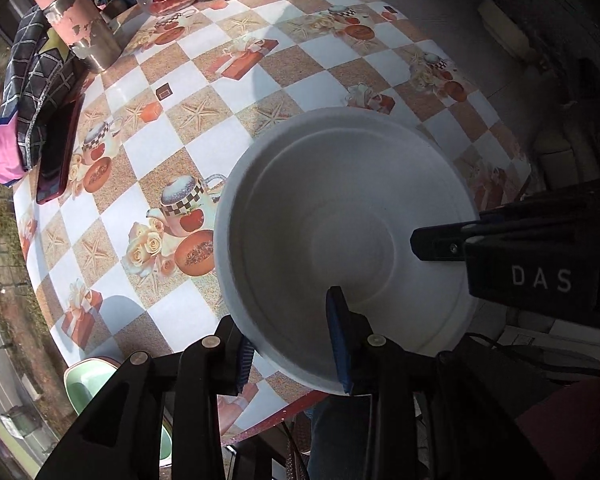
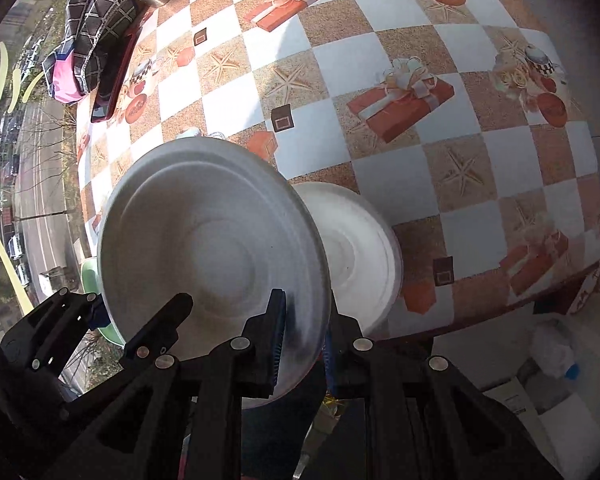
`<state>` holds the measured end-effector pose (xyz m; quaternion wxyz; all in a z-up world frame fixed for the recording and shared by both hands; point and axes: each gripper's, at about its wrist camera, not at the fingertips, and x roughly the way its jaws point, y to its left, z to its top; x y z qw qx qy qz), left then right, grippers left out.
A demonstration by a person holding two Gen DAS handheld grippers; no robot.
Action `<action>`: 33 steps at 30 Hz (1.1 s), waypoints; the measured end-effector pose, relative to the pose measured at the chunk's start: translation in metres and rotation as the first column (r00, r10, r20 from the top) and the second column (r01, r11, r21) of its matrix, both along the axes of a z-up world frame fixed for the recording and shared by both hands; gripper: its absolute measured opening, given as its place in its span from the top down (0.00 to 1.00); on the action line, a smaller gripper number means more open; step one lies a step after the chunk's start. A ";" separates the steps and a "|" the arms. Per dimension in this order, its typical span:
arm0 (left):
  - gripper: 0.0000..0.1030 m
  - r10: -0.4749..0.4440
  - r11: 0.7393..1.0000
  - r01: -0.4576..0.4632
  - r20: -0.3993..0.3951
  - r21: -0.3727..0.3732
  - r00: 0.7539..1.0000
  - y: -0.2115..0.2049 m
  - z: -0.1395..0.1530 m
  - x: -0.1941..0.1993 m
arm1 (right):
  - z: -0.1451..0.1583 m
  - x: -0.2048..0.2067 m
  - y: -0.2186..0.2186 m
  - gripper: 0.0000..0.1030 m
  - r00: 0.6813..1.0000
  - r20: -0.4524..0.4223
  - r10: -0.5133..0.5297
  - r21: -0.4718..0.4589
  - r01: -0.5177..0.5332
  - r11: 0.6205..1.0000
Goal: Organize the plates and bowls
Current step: 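Carry the third bowl onto the bowl stack and open the right gripper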
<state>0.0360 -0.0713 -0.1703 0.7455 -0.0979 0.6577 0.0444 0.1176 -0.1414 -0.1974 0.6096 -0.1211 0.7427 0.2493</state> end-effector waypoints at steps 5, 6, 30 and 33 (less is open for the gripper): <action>0.66 -0.023 0.999 0.023 -0.008 -0.039 1.000 -0.005 -0.003 0.006 | 0.004 0.003 -0.017 0.82 0.999 -0.002 -0.037 0.010 0.037 0.999; 0.66 -0.034 0.999 0.033 -0.014 -0.041 0.999 -0.008 -0.005 0.007 | 0.002 0.003 -0.020 0.82 0.999 -0.006 -0.045 0.009 0.046 0.999; 0.38 -0.027 0.999 0.023 -0.086 -0.048 0.996 -0.016 -0.039 0.006 | -0.037 0.004 -0.030 0.82 0.996 -0.082 -0.047 -0.090 0.039 0.995; 0.29 0.036 0.998 -0.039 -0.062 -0.043 0.997 -0.001 -0.033 0.001 | -0.042 0.006 -0.030 0.75 0.995 -0.085 -0.060 -0.115 0.050 0.992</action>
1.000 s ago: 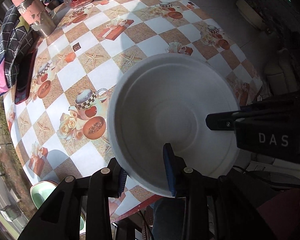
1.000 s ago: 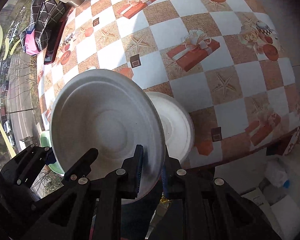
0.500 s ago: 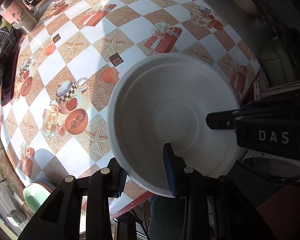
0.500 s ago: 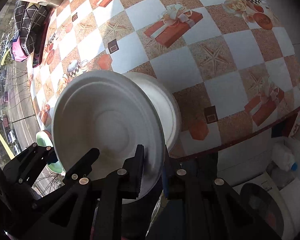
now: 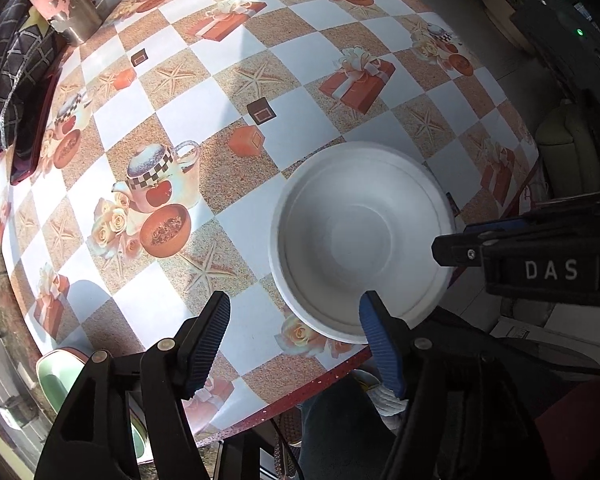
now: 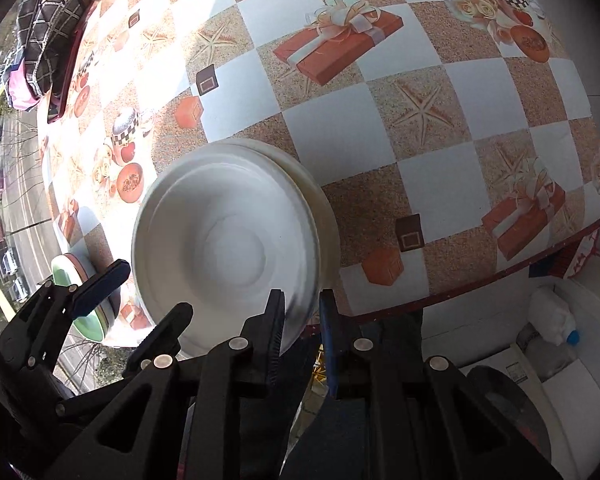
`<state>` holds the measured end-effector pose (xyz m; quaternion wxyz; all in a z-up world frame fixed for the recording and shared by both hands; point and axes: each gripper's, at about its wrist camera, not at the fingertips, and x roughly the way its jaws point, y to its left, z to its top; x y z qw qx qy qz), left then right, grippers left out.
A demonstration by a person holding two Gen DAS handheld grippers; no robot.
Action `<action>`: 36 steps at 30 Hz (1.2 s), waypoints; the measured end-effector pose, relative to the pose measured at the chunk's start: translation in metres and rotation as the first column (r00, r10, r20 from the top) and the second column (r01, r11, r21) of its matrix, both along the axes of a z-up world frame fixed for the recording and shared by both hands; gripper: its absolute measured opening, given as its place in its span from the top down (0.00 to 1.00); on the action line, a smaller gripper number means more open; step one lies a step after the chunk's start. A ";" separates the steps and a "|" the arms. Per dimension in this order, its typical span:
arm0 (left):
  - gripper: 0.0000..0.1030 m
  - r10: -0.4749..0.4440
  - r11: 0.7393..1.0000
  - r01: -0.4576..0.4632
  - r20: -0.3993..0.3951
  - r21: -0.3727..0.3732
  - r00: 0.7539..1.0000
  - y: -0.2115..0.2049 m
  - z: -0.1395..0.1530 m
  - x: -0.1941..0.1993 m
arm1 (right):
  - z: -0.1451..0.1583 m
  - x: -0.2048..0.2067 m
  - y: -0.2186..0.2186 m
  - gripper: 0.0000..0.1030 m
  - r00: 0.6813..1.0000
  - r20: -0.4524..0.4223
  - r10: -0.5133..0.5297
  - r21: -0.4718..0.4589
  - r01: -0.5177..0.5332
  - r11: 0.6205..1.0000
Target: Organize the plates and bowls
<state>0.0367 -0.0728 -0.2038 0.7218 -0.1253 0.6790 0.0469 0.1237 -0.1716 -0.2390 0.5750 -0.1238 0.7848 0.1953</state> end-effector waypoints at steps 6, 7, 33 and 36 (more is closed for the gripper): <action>0.24 0.175 0.984 -0.175 -0.010 -0.037 0.985 0.037 -0.003 -0.014 | 0.005 0.007 -0.008 0.03 0.997 0.050 -0.054 -0.006 0.054 0.999; 0.24 0.196 0.980 -0.197 -0.023 -0.041 0.980 0.041 -0.006 -0.016 | 0.005 0.008 -0.009 0.03 0.997 0.058 -0.060 -0.012 0.061 0.998; 0.24 0.257 0.966 -0.259 -0.056 -0.024 0.965 0.037 -0.008 -0.018 | -0.017 0.016 -0.001 0.03 1.000 0.014 0.014 -0.075 -0.013 0.997; 0.24 0.255 0.966 -0.256 -0.054 -0.021 0.965 0.035 -0.008 -0.016 | -0.019 0.016 0.006 0.03 0.999 0.008 0.047 -0.081 -0.046 0.996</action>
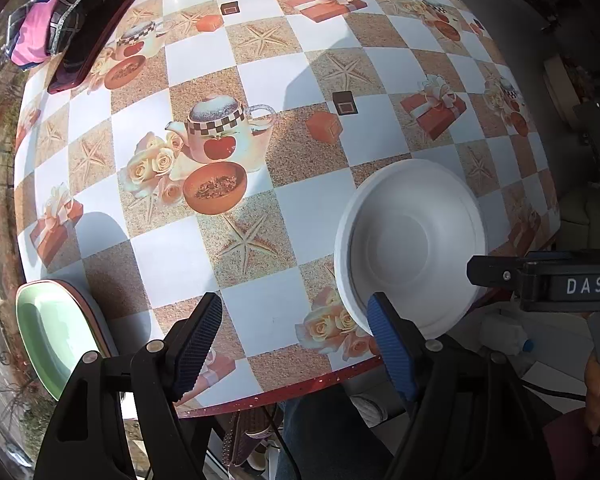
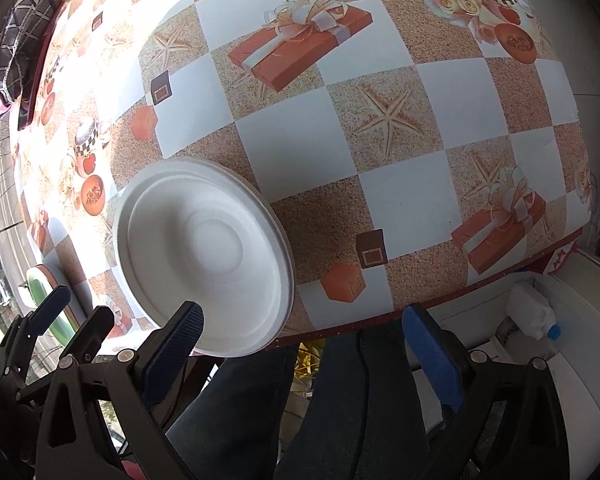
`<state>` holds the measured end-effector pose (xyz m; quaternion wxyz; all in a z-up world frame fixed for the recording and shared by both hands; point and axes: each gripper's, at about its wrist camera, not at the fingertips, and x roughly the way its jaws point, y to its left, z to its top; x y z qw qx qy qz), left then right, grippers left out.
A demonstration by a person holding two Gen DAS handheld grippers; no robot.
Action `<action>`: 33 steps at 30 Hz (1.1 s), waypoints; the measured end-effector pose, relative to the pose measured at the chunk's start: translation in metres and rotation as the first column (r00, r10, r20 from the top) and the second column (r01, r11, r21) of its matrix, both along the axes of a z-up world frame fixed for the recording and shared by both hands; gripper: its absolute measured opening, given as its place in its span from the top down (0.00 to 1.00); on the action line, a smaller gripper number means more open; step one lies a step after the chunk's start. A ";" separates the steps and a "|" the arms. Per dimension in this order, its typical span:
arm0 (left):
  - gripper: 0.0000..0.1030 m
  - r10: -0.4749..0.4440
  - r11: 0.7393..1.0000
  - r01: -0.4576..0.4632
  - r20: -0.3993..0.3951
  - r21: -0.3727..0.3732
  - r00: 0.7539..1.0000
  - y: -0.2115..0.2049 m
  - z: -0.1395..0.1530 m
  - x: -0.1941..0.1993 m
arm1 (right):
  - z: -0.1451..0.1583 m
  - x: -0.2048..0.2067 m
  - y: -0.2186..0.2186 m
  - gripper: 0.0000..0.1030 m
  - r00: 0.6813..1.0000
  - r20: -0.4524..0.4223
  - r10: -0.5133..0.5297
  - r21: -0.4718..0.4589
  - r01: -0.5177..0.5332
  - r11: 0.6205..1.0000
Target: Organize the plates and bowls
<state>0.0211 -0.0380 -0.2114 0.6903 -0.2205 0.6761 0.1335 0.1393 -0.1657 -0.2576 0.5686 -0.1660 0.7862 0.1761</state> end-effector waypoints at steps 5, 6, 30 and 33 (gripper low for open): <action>0.24 0.000 1.000 0.000 -0.004 0.003 1.000 -0.003 -0.001 0.003 | -0.006 0.000 0.007 0.03 0.999 -0.014 0.041 -0.013 -0.041 0.999; 0.24 -0.001 1.000 0.001 -0.005 0.004 1.000 -0.004 -0.001 0.004 | -0.007 0.000 0.008 0.03 0.999 -0.016 0.048 -0.016 -0.048 0.999; 0.24 0.016 0.999 -0.018 -0.062 -0.027 0.998 -0.017 -0.026 0.023 | -0.030 -0.005 0.014 0.02 0.990 -0.044 0.130 -0.024 -0.131 0.991; 0.24 0.011 1.000 -0.013 -0.072 -0.025 0.997 -0.021 -0.030 0.027 | -0.033 -0.006 0.011 0.02 0.991 -0.047 0.122 -0.027 -0.124 0.992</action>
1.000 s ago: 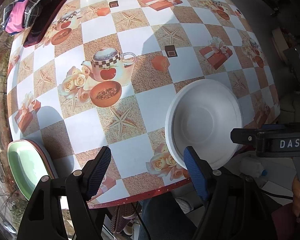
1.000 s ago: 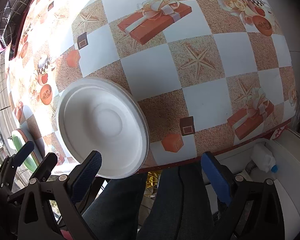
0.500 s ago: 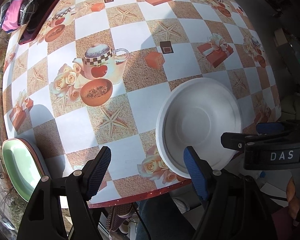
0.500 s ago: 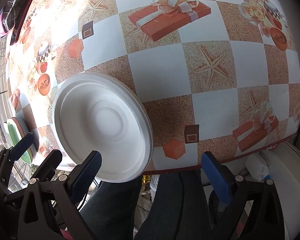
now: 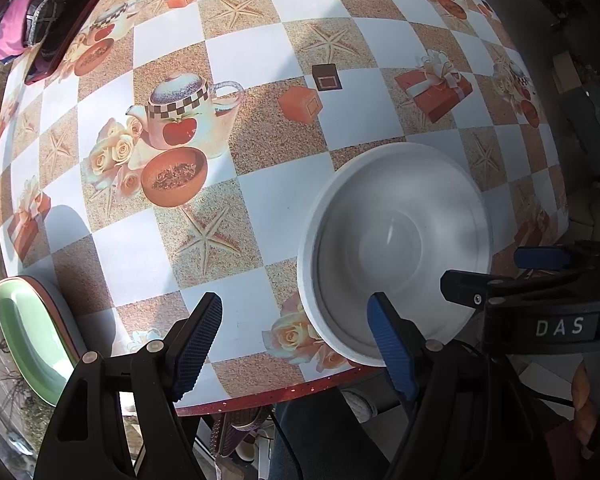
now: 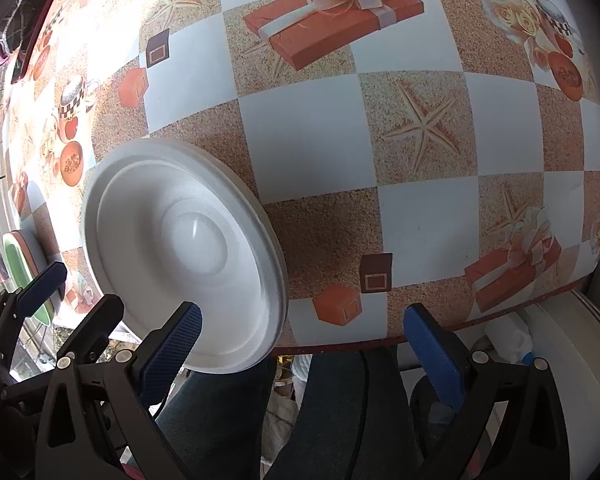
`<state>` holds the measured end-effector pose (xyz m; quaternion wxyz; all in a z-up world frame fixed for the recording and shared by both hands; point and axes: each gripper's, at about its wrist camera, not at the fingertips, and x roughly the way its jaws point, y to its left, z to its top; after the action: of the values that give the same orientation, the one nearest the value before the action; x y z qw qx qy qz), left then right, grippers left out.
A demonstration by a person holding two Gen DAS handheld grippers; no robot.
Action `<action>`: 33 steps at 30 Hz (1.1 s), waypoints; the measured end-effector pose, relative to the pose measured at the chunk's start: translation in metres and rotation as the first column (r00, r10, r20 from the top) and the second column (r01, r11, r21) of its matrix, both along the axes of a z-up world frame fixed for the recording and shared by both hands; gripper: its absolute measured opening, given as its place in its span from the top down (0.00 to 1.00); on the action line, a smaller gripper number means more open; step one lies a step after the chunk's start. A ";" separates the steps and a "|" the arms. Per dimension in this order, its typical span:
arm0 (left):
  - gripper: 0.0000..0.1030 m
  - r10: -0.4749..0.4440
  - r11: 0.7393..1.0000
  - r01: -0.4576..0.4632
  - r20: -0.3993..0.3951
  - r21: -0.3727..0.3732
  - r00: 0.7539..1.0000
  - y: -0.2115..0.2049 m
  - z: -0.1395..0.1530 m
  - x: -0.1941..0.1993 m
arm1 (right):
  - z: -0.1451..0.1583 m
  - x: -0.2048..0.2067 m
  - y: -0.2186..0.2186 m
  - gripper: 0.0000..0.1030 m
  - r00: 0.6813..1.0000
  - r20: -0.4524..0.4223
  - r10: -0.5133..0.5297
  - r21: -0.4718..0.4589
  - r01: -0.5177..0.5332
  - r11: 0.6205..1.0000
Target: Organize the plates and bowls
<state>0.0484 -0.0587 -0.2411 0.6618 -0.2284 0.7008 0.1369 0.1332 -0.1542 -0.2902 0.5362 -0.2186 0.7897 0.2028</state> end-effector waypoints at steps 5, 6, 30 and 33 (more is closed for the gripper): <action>0.24 -0.005 1.000 0.005 -0.013 0.001 1.000 -0.004 -0.006 0.003 | -0.002 0.001 -0.006 0.02 1.000 -0.008 -0.021 -0.003 0.021 1.000; 0.24 -0.007 1.000 0.007 -0.015 0.003 1.000 -0.005 -0.007 0.004 | -0.003 0.001 -0.007 0.02 1.000 -0.009 -0.023 -0.004 0.023 1.000; 0.24 -0.015 1.000 0.017 -0.075 0.022 0.997 -0.014 -0.041 0.011 | -0.013 -0.004 -0.012 0.02 1.000 -0.018 -0.023 -0.016 0.023 1.000; 0.24 -0.016 1.000 0.018 -0.075 0.025 0.997 -0.016 -0.047 0.012 | -0.014 -0.006 -0.012 0.02 1.000 -0.016 -0.019 -0.019 0.018 1.000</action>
<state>0.0608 -0.0747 -0.2881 0.6392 -0.2087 0.7251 0.1485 0.1276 -0.1662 -0.3043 0.5296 -0.2146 0.7978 0.1923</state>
